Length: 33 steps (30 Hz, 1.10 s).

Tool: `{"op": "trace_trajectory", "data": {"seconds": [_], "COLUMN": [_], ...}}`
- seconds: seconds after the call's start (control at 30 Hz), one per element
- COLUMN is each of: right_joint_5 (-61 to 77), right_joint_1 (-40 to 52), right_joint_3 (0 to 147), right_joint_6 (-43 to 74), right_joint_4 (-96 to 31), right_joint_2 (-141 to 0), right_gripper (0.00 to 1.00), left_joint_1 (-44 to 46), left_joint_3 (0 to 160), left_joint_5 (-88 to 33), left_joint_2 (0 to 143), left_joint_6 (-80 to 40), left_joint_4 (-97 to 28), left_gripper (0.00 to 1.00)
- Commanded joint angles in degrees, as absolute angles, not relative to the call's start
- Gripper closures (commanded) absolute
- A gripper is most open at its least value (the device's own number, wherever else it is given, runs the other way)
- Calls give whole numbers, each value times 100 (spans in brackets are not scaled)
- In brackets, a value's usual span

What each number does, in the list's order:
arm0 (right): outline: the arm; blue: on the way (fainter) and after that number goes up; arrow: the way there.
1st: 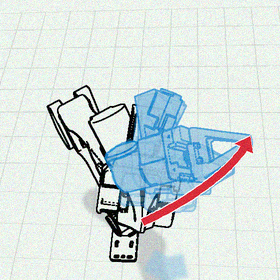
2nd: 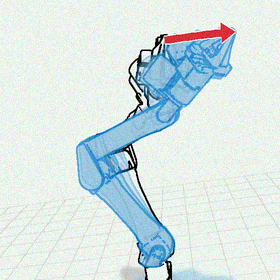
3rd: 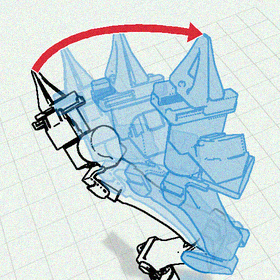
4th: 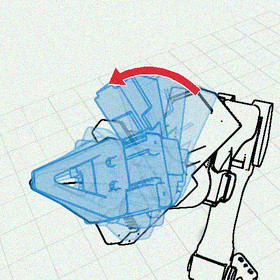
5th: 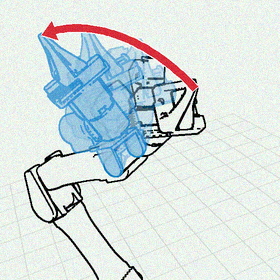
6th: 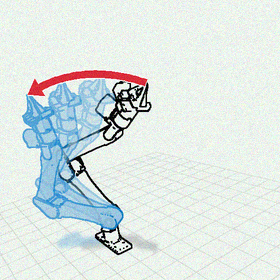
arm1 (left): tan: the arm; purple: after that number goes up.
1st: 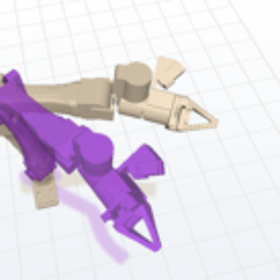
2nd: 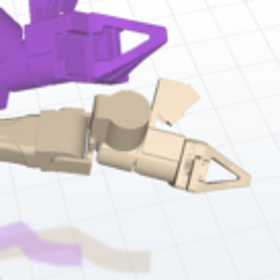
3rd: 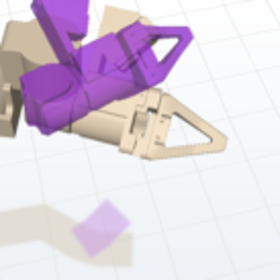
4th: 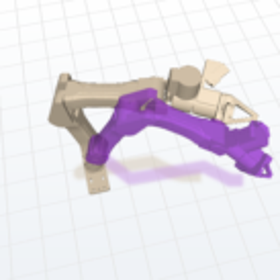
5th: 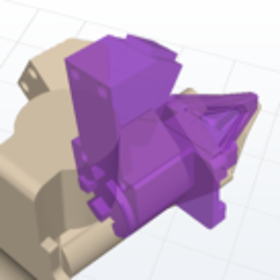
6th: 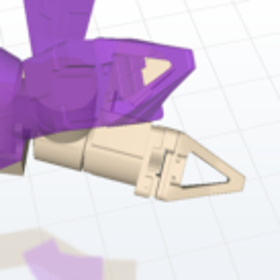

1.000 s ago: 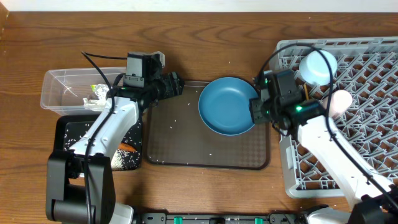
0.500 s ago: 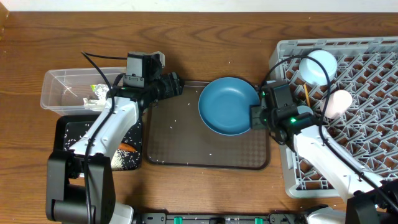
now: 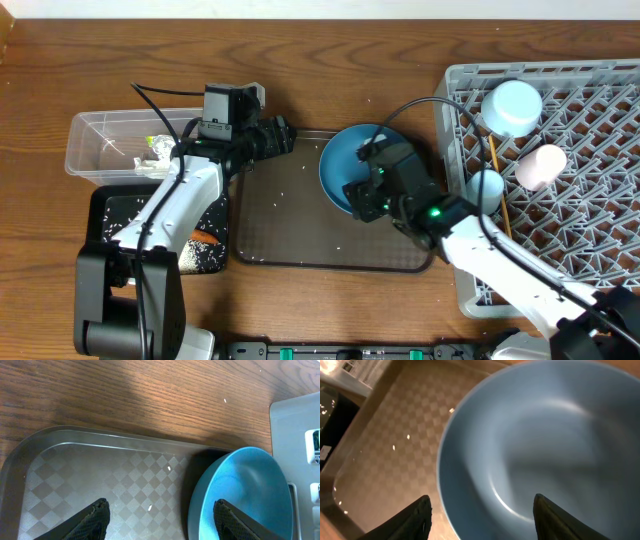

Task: Sort waste into correct bins and load items into the dishwasher rack
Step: 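Move the right gripper to the blue plate rim and grasp it, then lift the blue plate and carry it right over the dish rack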

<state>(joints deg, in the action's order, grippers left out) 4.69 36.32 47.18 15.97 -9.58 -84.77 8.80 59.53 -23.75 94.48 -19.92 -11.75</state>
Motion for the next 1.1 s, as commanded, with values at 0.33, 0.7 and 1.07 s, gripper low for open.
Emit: {"op": "trace_trajectory", "data": {"seconds": [0.33,0.7,1.07], "right_joint_5": [154,150,814], "right_joint_1": [4246,4246,4224], "right_joint_3": [4705,4705,4783], "right_joint_6": [1452,1452,1450], "right_joint_4": [86,246,602], "right_joint_2": [-9743,-10044,-9751], "right_gripper": [37,87,99], "left_joint_1": [893,893,893], "left_joint_3": [5920,5920,5920], "left_joint_5": [-1981,-1981,-1981], "left_joint_2": [9435,9435,9435], "left_joint_6": [-2008,-2005,-2005], "left_joint_4": [-1151,-1153,-1155], "left_gripper": [30,31,30]}}
